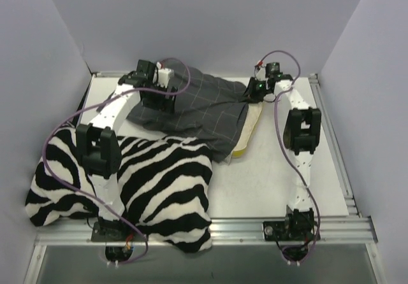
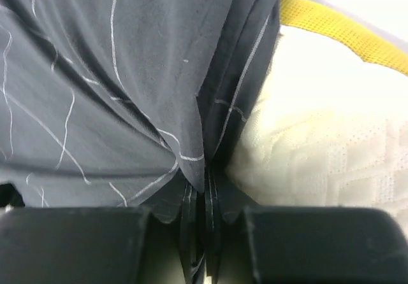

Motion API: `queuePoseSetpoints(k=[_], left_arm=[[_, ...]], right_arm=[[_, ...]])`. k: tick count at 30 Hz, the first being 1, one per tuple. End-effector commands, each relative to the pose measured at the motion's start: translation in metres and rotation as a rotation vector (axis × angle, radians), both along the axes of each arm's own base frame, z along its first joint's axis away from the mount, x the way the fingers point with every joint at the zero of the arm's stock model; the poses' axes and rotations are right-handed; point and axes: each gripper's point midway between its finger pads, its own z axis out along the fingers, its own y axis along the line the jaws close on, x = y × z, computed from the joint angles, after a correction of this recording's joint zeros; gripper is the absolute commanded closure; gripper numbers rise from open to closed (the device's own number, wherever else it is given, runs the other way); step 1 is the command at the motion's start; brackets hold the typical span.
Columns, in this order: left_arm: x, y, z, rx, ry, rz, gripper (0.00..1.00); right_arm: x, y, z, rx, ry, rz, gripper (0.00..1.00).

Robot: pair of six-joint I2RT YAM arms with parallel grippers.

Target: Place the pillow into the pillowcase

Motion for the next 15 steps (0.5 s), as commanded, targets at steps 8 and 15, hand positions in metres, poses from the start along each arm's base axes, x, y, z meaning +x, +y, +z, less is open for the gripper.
queuePoseSetpoints(k=[8,15], left_arm=[[0.025,-0.096,-0.033,-0.140,0.074,-0.202,0.27],[0.004,-0.241,-0.083,-0.263,0.090,-0.555,0.31]], right_arm=[[-0.210,-0.141,0.025,-0.068,0.384,-0.195,1.00],[-0.344,-0.109,0.040,0.022,0.583,-0.018,1.00]])
